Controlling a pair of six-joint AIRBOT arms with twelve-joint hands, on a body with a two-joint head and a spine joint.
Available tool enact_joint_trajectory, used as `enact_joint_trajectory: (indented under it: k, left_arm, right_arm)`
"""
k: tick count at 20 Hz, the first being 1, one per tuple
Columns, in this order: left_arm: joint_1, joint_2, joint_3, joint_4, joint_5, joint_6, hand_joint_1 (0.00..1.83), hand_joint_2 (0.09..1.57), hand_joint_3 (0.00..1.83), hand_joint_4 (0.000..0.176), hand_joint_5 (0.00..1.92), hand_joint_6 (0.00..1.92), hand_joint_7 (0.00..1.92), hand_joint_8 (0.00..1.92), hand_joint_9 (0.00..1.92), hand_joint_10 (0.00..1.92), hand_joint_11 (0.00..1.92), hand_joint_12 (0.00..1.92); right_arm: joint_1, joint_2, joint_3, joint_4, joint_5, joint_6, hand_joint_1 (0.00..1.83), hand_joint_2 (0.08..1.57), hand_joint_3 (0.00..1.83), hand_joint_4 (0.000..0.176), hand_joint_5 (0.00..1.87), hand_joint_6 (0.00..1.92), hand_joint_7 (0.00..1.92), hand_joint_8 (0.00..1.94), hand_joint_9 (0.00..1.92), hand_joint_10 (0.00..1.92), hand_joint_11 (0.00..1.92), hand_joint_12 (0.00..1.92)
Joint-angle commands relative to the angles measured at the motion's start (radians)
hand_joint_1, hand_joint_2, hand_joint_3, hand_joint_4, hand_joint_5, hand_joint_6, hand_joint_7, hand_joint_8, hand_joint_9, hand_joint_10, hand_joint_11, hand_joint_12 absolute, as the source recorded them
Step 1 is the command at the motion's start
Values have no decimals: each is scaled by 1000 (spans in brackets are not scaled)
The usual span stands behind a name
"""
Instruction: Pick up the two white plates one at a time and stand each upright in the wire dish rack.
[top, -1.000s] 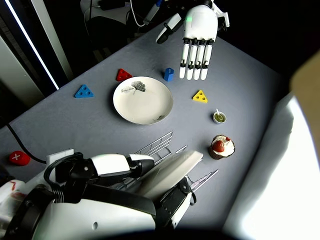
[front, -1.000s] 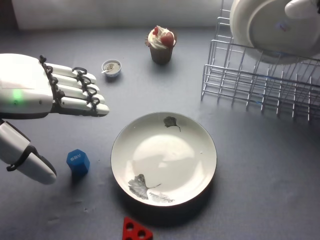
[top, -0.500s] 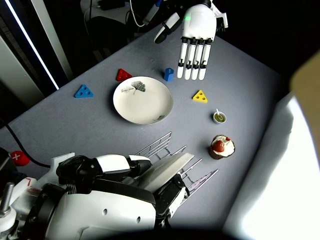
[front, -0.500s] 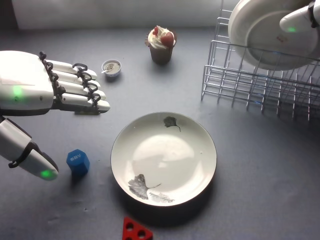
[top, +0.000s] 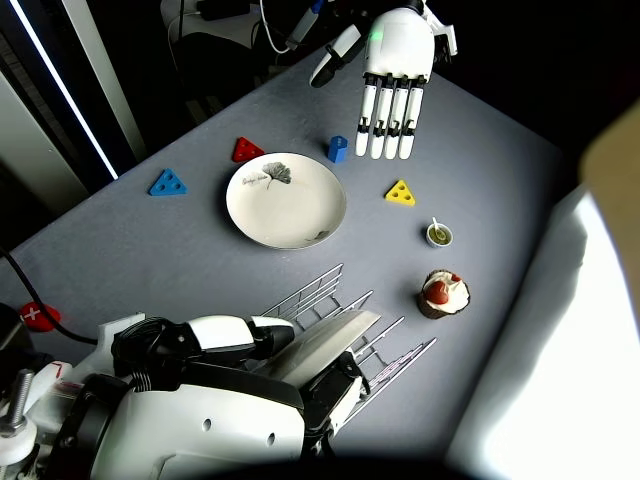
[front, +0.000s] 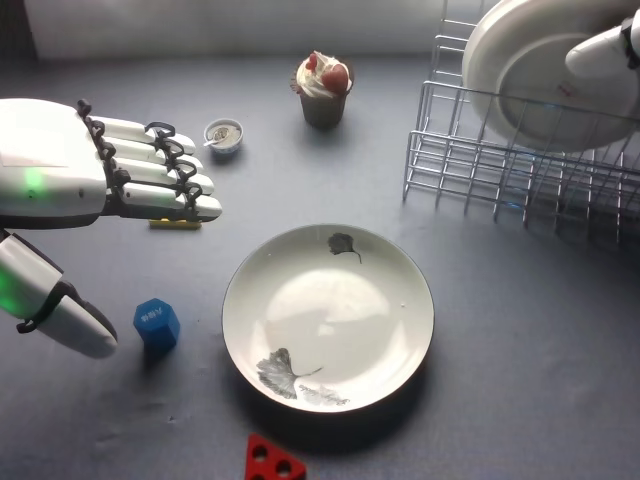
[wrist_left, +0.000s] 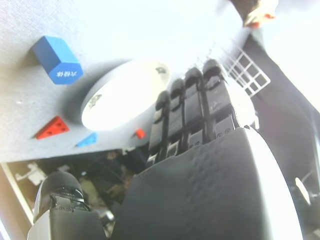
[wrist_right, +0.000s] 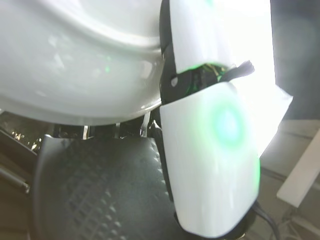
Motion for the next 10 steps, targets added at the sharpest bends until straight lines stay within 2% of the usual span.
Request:
enact_joint_trajectory:
  k: [1, 2, 3, 4, 5, 6, 7, 10]
  left_arm:
    - [-12, 3, 6, -61, -52, -1, 80, 867, 0, 0, 104, 0, 109, 1, 100, 0, 63, 1]
    - [-12, 4, 6, -63, -63, -1, 86, 868, 0, 0, 108, 2, 117, 4, 106, 3, 66, 3]
    - [-12, 4, 6, -63, -66, -1, 86, 868, 0, 0, 108, 2, 117, 4, 106, 3, 66, 3]
    - [-12, 5, 7, -67, -76, -1, 105, 872, 0, 0, 104, 0, 114, 2, 96, 0, 44, 0]
    - [-12, 5, 9, -68, -86, -1, 105, 872, 0, 0, 104, 0, 114, 2, 96, 0, 44, 0]
    - [-12, 5, 11, -71, -104, -1, 75, 871, 0, 0, 124, 7, 137, 9, 124, 10, 87, 20]
    - [-12, 5, 11, -71, -115, -1, 80, 881, 4, 0, 106, 0, 117, 0, 102, 0, 69, 10]
    - [-11, 5, 11, -70, -150, -1, 67, 873, 0, 0, 98, 0, 105, 0, 98, 3, 71, 10]
  right_arm:
    - [7, 9, 7, 26, 128, 20, 1400, 1075, 1, 0, 888, 1094, 1023, 800, 1133, 827, 1101, 728]
    - [0, 6, 12, 26, 128, 21, 1383, 1079, 0, 0, 878, 1096, 1034, 810, 1142, 848, 1176, 463]
    - [-2, 6, 14, 26, 128, 21, 1383, 1079, 0, 0, 878, 1096, 1034, 810, 1142, 848, 1176, 463]
    - [-7, 4, 17, 25, 128, 23, 1200, 1135, 0, 0, 900, 1083, 929, 331, 1029, 347, 1145, 342]
    - [-8, 4, 18, 23, 128, 24, 1200, 1135, 0, 0, 900, 1083, 929, 331, 1029, 347, 1145, 342]
    - [-11, 4, 18, 21, 128, 27, 1250, 1020, 0, 0, 874, 143, 879, 38, 959, 48, 1080, 263]
    - [-13, 4, 18, 21, 128, 27, 1244, 984, 0, 0, 921, 22, 901, 7, 972, 8, 1102, 254]
    - [-17, 3, 18, 21, 128, 27, 1230, 969, 0, 0, 898, 4, 853, 0, 894, 0, 1046, 229]
